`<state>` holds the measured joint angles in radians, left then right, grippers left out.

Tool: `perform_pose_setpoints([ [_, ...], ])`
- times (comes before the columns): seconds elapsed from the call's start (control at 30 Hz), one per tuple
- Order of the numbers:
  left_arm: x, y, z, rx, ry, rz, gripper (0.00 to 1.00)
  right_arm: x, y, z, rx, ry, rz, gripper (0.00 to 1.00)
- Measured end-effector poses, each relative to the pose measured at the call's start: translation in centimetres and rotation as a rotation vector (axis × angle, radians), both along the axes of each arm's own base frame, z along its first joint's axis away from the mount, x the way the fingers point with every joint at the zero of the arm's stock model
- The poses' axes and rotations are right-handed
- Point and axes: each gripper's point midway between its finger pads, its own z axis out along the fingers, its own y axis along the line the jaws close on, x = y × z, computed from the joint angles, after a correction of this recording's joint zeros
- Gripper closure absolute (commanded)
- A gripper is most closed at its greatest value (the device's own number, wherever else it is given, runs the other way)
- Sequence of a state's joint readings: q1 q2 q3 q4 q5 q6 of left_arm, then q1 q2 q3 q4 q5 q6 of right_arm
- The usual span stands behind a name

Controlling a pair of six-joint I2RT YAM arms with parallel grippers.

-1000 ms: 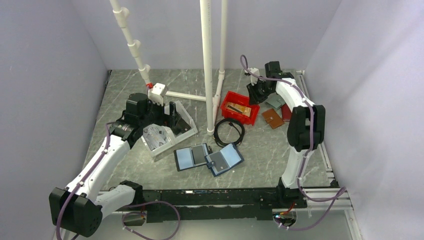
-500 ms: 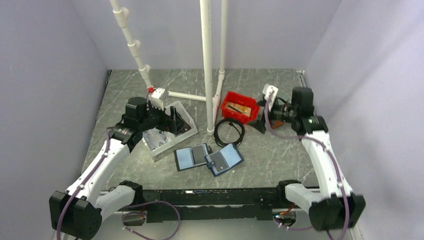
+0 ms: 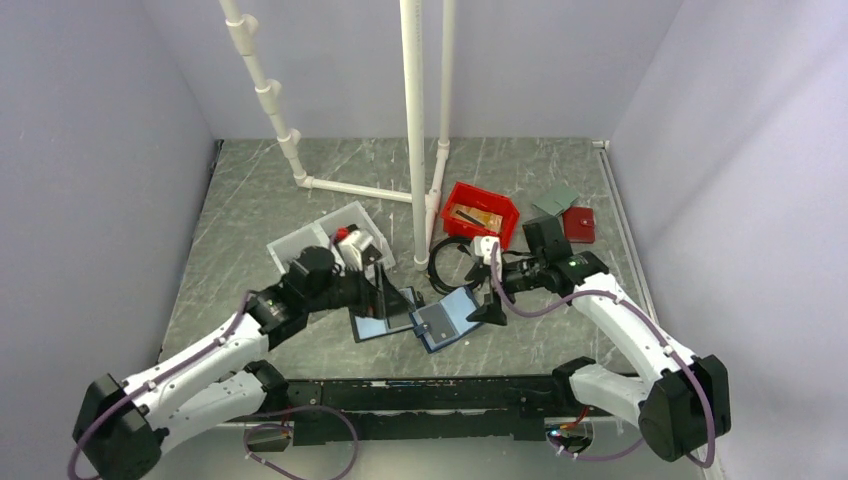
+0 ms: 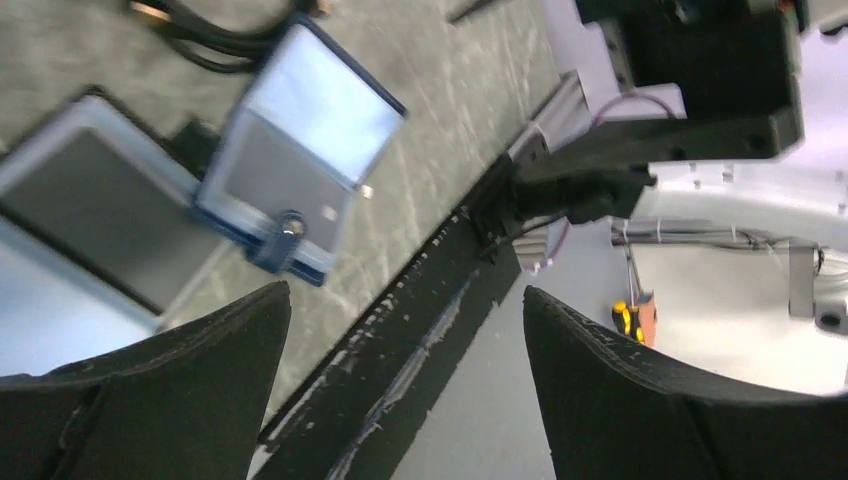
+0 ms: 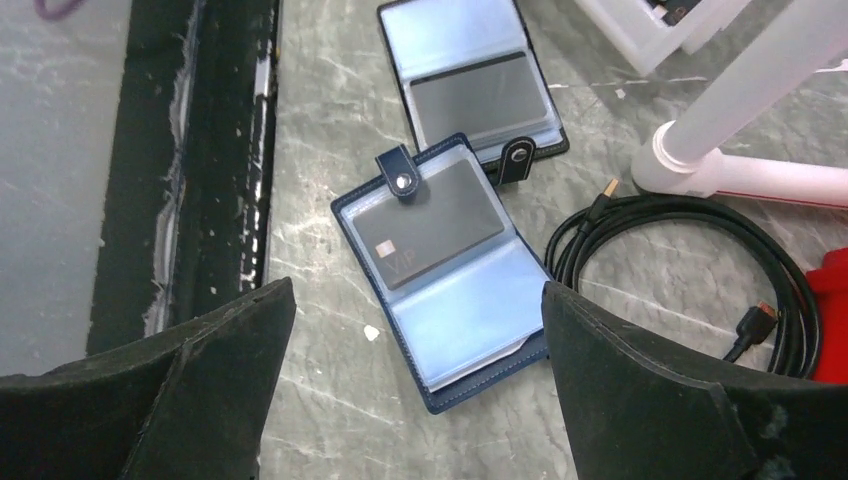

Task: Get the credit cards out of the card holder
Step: Pick up the card holder from the center of the board.

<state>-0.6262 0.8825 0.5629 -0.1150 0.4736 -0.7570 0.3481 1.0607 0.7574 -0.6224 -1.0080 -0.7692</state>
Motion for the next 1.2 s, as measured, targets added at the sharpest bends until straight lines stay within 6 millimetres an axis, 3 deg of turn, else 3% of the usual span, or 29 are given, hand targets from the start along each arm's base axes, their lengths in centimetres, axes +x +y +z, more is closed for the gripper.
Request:
perform_pose_setpoints([
  [0.13, -3.1, -3.4, 0.0, -0.028, -0.002, -0.067, 0.22, -0.1, 0.8, -1.6, -0.072, -0.037, 0.041, 0.15],
  [0.23, -3.7, -5.5, -1.2, -0.032, 0.015, -0.051, 0.3, -0.3, 1.2, -3.2, -0.128, -0.048, 0.061, 0.23],
  [0.4, -3.3, -7.7, -4.9, 0.018, 0.092, 0.019, 0.4, -0.3, 1.4, -5.1, -0.199, -0.056, 0.078, 0.27],
  [0.57, -2.4, -8.4, -7.3, 0.02, 0.139, 0.093, 0.4, 0.1, 1.3, -5.8, -0.23, -0.096, 0.078, 0.27],
  [0.7, -2.0, -8.9, -8.0, 0.03, 0.16, 0.119, 0.41, 0.3, 1.0, -6.3, -0.252, -0.107, 0.076, 0.27],
  [0.9, -0.2, -10.3, -8.3, 0.092, 0.185, 0.188, 0.39, 0.5, 0.9, -6.8, -0.27, -0.112, 0.077, 0.27],
  [1.2, 1.5, -9.4, -8.1, 0.196, 0.185, 0.296, 0.39, 0.5, 1.0, -7.6, -0.295, -0.107, 0.087, 0.27],
])
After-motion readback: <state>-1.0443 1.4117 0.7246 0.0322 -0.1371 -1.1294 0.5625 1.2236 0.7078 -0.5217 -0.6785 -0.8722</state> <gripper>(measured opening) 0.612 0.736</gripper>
